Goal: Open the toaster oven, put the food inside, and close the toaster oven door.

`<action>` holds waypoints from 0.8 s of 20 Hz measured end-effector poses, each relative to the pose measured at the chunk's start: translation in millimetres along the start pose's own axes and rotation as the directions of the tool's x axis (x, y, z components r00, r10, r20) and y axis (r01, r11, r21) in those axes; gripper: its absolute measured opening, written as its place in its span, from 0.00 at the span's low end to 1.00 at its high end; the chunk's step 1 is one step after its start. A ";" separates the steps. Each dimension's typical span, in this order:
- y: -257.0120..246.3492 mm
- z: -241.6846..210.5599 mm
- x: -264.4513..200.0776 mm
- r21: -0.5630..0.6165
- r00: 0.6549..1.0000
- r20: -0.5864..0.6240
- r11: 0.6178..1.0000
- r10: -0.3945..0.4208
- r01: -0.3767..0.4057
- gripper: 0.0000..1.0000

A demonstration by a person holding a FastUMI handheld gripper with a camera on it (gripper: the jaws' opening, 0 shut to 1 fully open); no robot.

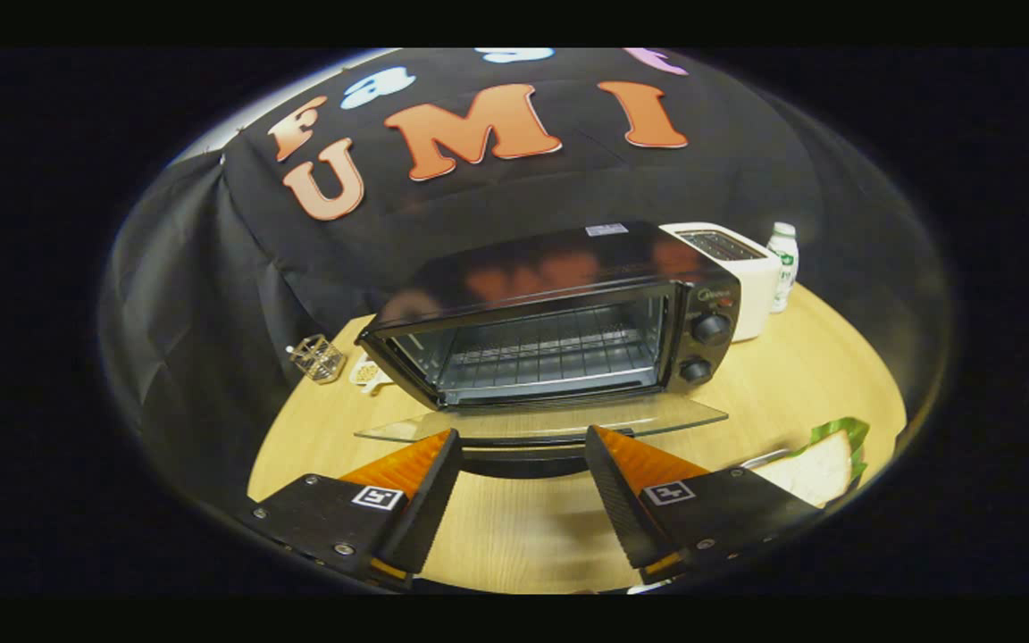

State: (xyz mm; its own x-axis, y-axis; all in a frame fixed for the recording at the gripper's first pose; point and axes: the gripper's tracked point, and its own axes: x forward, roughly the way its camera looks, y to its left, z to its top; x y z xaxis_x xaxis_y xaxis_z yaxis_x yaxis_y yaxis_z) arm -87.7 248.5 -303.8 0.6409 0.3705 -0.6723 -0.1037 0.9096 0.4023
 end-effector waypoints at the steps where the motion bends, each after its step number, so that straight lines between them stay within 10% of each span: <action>1: -3.1 -6.6 1.7 0.022 1.000 -0.012 1.000 -0.002 0.002 0.82; 16: -34.7 -104.1 22.7 -0.009 0.981 -0.148 0.992 -0.128 0.128 0.70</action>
State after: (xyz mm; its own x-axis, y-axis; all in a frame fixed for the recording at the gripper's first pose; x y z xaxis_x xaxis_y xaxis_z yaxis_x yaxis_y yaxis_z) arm -148.8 244.9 -397.7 0.5295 0.2749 -0.8025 -0.0274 0.9511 0.3077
